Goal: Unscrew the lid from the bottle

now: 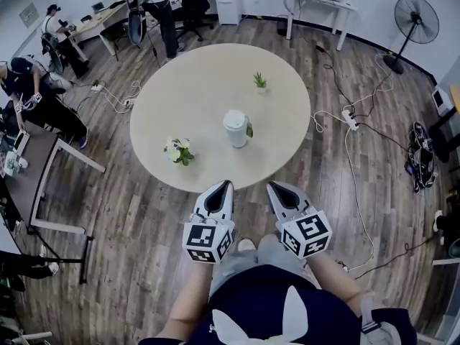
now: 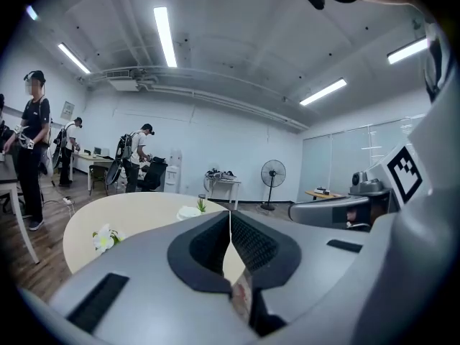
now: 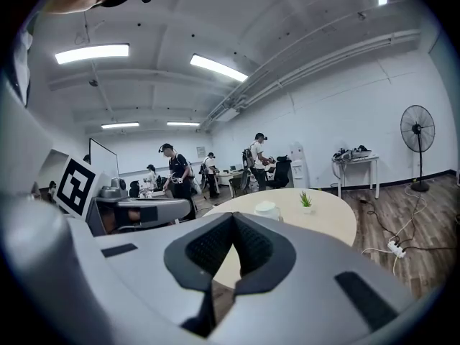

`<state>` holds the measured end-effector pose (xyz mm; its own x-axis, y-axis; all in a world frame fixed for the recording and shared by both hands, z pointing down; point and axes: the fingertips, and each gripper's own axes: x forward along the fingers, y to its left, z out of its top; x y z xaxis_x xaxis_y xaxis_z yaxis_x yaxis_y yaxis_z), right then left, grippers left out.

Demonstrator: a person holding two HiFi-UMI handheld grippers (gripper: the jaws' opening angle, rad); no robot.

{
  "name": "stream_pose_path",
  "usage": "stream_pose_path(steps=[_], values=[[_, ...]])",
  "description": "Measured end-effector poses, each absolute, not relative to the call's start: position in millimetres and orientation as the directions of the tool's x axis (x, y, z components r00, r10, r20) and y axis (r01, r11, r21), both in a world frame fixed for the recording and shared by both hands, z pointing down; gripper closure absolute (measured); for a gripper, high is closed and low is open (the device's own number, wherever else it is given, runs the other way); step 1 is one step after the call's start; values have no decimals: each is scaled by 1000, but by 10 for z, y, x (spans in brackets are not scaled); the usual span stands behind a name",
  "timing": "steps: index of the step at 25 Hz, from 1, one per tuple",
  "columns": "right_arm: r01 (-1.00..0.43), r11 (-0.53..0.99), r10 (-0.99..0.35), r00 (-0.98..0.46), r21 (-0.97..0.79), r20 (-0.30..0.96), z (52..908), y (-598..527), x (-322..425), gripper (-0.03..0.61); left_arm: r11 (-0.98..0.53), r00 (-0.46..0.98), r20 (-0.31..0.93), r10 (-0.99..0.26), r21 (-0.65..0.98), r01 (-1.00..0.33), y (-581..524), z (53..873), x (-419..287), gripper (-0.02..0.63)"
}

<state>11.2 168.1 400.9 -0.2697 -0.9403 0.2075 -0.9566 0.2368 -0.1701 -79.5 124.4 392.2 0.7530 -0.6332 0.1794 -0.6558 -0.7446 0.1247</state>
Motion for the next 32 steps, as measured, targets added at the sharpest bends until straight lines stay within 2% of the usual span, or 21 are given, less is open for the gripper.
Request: stream_pose_path(steps=[14, 16, 17, 19, 20, 22, 25, 32], values=[[-964, 209, -938, -245, -166, 244, 4024, 1328, 137, 571, -770, 777, 200, -597, 128, -625, 925, 4047, -784, 588], [-962, 213, -933, -253, -172, 255, 4035, 1275, 147, 544, -769, 774, 201, -600, 121, -628, 851, 4046, -773, 582], [-960, 218, -930, -259, -178, 260, 4042, 1251, 149, 515, -772, 776, 203, -597, 119, -624, 822, 4053, -760, 559], [-955, 232, -924, -276, -185, 265, 4056, 1197, 155, 451, -784, 786, 212, -580, 117, -610, 770, 4084, -719, 396], [-953, 237, -921, -282, -186, 268, 4069, 1167, 162, 406, -789, 789, 218, -574, 110, -604, 743, 4108, -700, 352], [-953, 240, -916, -286, -186, 281, 4118, 1109, 195, 336, -798, 792, 233, -565, 87, -596, 691, 4168, -663, 331], [-950, 242, -904, -294, -196, 311, 4211, 1036, 247, 301, -811, 791, 268, -549, 58, -583, 630, 4277, -602, 312], [-944, 259, -883, -317, -205, 345, 4268, 695, 369, 272, -808, 768, 339, -544, 35, -588, 303, 4449, -466, 302]])
